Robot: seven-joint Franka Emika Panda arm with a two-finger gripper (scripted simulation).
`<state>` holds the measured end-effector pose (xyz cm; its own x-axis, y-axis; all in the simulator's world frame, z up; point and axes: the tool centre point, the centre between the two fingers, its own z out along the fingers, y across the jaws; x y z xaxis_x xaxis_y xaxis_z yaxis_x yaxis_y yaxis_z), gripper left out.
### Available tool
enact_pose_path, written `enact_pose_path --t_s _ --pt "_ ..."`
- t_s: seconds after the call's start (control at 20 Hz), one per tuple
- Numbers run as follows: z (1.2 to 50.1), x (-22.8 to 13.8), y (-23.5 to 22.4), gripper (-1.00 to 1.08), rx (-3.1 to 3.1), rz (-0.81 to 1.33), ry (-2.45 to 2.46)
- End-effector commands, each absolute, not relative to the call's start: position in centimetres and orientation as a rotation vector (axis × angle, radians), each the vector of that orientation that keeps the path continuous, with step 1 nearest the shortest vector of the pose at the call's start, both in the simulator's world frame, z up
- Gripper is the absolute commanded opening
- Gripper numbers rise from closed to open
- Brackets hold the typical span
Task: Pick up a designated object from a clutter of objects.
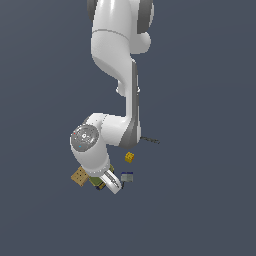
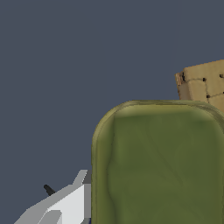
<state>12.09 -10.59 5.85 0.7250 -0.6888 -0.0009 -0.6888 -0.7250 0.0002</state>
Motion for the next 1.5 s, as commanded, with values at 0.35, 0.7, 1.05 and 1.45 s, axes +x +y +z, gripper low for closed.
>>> enact_pose_path --t_s 0.35,0.7,1.05,1.45 --pt "5.9 12.1 -10.5 -1.0 -2.917 0.001 1.165" --pt "7.5 11.5 -8.9 -1.0 -2.917 0.001 1.165" --pt "11.2 10.1 -5.1 -1.0 -2.917 0.001 1.165" --pt "18.1 7.6 1.8 -1.0 -2.918 0.0 1.165"
